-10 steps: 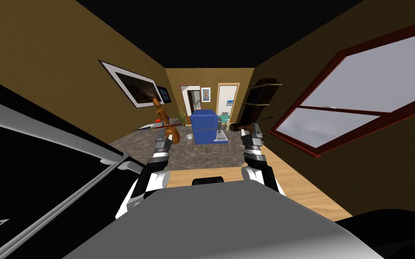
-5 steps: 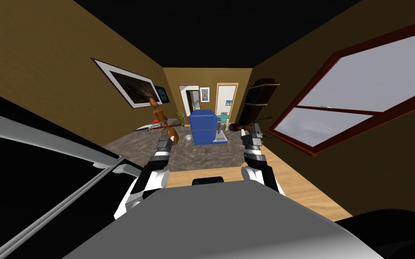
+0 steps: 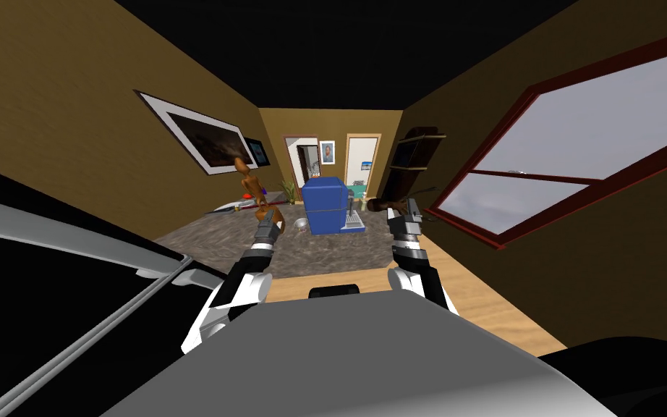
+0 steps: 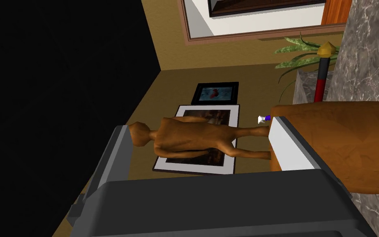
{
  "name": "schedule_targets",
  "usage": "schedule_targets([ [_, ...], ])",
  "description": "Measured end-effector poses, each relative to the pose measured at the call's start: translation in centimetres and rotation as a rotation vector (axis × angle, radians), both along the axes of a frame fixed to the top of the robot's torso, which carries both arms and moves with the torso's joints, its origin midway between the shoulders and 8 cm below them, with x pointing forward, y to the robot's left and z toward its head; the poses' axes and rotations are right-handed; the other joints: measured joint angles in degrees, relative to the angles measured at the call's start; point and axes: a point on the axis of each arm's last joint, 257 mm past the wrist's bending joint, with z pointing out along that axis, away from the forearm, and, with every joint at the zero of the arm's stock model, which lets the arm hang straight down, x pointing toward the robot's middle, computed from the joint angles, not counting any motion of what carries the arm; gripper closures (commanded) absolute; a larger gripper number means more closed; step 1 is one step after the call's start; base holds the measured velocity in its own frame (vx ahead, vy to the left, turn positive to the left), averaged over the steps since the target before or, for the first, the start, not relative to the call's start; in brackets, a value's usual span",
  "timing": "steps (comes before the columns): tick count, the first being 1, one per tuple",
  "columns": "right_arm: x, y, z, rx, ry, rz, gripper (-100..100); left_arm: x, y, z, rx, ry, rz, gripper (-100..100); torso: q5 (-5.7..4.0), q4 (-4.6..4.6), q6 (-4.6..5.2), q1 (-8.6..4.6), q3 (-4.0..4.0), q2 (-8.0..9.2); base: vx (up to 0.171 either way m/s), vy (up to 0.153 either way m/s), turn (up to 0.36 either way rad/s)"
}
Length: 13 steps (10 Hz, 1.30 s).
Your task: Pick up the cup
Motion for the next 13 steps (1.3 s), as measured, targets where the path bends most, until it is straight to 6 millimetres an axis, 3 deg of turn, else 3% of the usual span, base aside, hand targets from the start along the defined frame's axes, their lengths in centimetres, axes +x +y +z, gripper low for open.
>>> schedule_targets([
  [13, 0.0, 0.0, 0.0, 0.0, 0.0, 0.0, 0, 1.2, 0.1, -5.8, -0.04, 0.273, 0.001, -100, 0.0, 0.0, 0.0, 0.01, 0.0, -0.01, 0.024, 0.002, -0.03],
])
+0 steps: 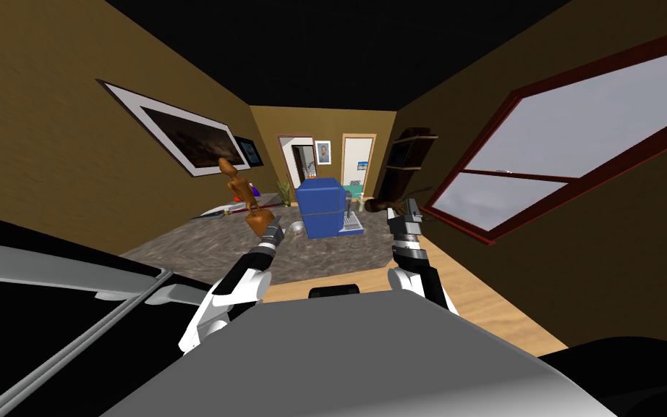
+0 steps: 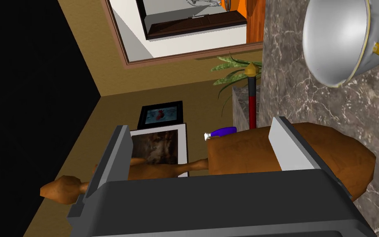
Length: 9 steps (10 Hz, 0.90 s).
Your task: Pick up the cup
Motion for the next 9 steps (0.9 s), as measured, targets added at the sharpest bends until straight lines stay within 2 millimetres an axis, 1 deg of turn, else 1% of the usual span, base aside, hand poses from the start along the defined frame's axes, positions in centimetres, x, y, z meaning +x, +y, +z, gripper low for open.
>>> schedule_targets([
  [2, 0.0, 0.0, 0.0, 0.0, 0.0, 0.0, 0, 0.0, -0.3, -0.9, -0.006, 0.04, 0.0, -100, 0.0, 0.0, 0.0, -0.01, 0.0, 0.0, 0.025, 0.002, -0.019],
  [9, 0.0, 0.0, 0.0, 0.0, 0.0, 0.0, 0, 0.0, -0.4, -4.1, -0.019, 0.178, 0.002, -100, 0.0, 0.01, -0.01, 0.0, 0.02, 0.04, 0.021, 0.005, -0.009],
])
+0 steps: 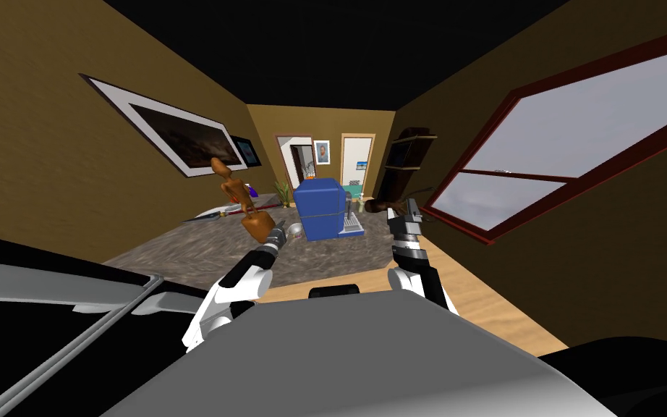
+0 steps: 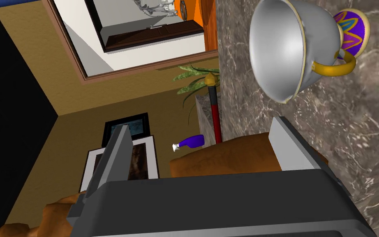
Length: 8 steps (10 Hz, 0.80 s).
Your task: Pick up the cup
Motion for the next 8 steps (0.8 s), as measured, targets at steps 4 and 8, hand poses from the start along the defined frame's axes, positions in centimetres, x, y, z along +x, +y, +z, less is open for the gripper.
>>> schedule_targets([
  [4, 0.0, 0.0, 0.0, 0.0, 0.0, 0.0, 0, -0.3, -0.5, -1.9, -0.004, 0.085, -0.003, -100, 0.0, -0.01, 0.0, 0.02, -0.04, -0.06, 0.028, 0.008, 0.001],
  [8, 0.0, 0.0, 0.0, 0.0, 0.0, 0.0, 0, -0.7, -0.7, -3.9, -0.003, 0.173, -0.006, -100, 0.0, -0.01, 0.0, 0.01, -0.03, -0.04, 0.029, 0.007, 0.007],
])
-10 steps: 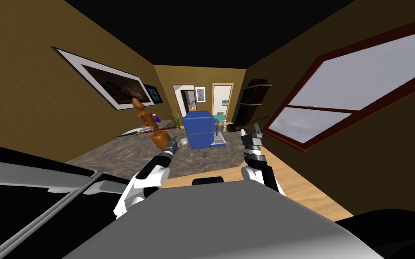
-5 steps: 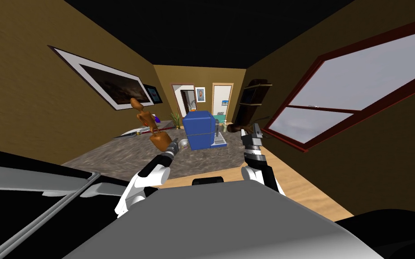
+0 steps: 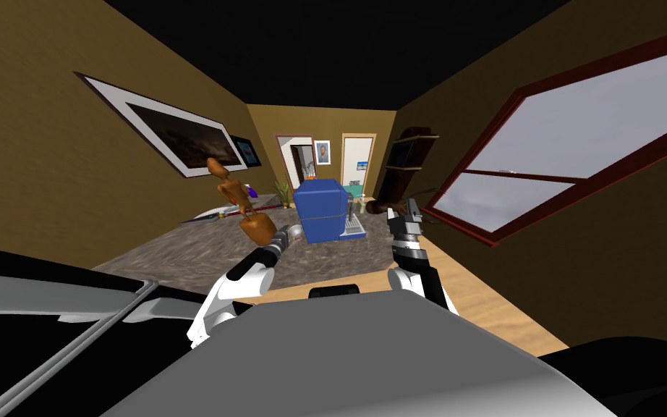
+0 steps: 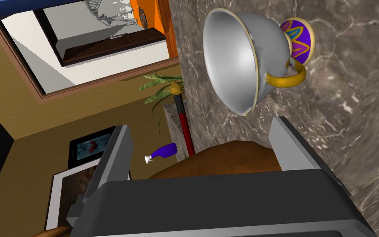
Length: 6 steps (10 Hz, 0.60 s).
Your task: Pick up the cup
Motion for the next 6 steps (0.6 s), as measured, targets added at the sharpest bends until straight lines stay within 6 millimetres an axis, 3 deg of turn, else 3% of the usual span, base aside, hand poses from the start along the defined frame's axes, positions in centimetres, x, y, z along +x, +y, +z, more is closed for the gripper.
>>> schedule_targets([
  [6, 0.0, 0.0, 0.0, 0.0, 0.0, 0.0, 0, -1.1, -0.6, -3.1, 0.008, 0.144, -0.007, -100, 0.0, -0.01, 0.0, 0.01, -0.03, -0.06, 0.04, 0.011, 0.006],
])
